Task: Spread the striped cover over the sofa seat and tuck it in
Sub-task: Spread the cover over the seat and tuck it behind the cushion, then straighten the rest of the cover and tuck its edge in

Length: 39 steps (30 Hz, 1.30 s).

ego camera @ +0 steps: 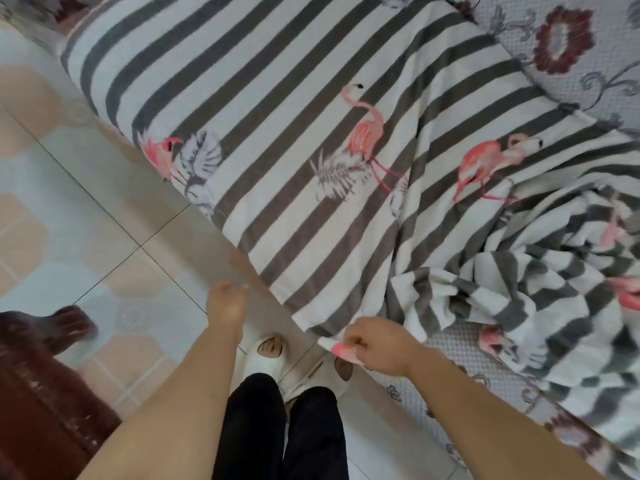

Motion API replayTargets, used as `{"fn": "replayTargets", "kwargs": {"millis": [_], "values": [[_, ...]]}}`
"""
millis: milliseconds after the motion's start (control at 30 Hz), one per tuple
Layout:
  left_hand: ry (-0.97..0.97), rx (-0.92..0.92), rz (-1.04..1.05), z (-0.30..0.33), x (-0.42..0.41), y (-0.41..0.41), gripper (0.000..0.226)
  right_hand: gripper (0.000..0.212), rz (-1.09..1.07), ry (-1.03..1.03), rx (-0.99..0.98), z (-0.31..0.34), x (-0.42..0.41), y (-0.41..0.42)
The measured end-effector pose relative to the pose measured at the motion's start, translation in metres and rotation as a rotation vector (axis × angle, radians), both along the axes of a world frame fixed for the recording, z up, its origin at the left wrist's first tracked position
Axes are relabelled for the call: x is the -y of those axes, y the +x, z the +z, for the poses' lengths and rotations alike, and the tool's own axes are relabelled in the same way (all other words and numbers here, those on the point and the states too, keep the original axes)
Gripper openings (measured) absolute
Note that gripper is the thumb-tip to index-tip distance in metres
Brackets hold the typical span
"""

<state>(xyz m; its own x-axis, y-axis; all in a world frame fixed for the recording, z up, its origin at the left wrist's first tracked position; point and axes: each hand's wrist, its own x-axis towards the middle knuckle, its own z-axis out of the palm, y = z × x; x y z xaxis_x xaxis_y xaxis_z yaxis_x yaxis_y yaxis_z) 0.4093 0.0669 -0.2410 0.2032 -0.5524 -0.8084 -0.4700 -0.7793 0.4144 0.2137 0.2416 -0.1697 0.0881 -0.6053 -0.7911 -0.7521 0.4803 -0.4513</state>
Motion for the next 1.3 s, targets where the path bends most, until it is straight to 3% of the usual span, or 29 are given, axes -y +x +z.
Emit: {"fn": "replayTargets", "kwargs": {"millis": [100,167,267,333,400,500,733,1033,1167,1300], "values": [[-0.212,0.087,-0.211,0.010,0.016,-0.026,0.052,0.018,-0.229,-0.236,-0.139,-0.004,-0.008,-0.009],[-0.426,0.188,-0.541,0.021,0.015,-0.045,0.051,0.012,-0.338,-0.359,-0.252,0.000,-0.017,-0.017],[-0.673,0.063,-1.041,0.039,-0.011,-0.077,0.045,0.008,-0.407,-0.463,-0.451,0.011,-0.040,-0.035],[-0.681,-0.103,-1.316,0.050,-0.037,-0.102,0.041,0.019,-0.371,-0.386,-0.614,0.014,-0.061,-0.051],[-0.668,-0.220,-1.545,0.058,-0.064,-0.125,0.042,0.043,-0.349,-0.190,-0.746,0.013,-0.083,-0.065],[-0.619,-0.301,-1.767,0.063,-0.098,-0.154,0.048,0.054,-0.498,-0.110,-0.821,0.013,-0.111,-0.081],[-0.513,-0.320,-1.996,0.087,-0.140,-0.197,0.055,0.057,-0.593,-0.125,-0.769,0.037,-0.150,-0.099],[-0.555,-0.405,-2.150,0.123,-0.179,-0.274,0.058,0.049,-0.888,-0.154,-0.813,0.076,-0.203,-0.168],[-0.528,-0.378,-2.260,0.120,-0.214,-0.305,0.058,0.051,-0.876,-0.095,-0.817,0.070,-0.233,-0.208],[-0.536,-0.235,-2.367,0.095,-0.266,-0.338,0.068,0.068,-0.813,0.029,-0.779,0.040,-0.277,-0.249]]}}
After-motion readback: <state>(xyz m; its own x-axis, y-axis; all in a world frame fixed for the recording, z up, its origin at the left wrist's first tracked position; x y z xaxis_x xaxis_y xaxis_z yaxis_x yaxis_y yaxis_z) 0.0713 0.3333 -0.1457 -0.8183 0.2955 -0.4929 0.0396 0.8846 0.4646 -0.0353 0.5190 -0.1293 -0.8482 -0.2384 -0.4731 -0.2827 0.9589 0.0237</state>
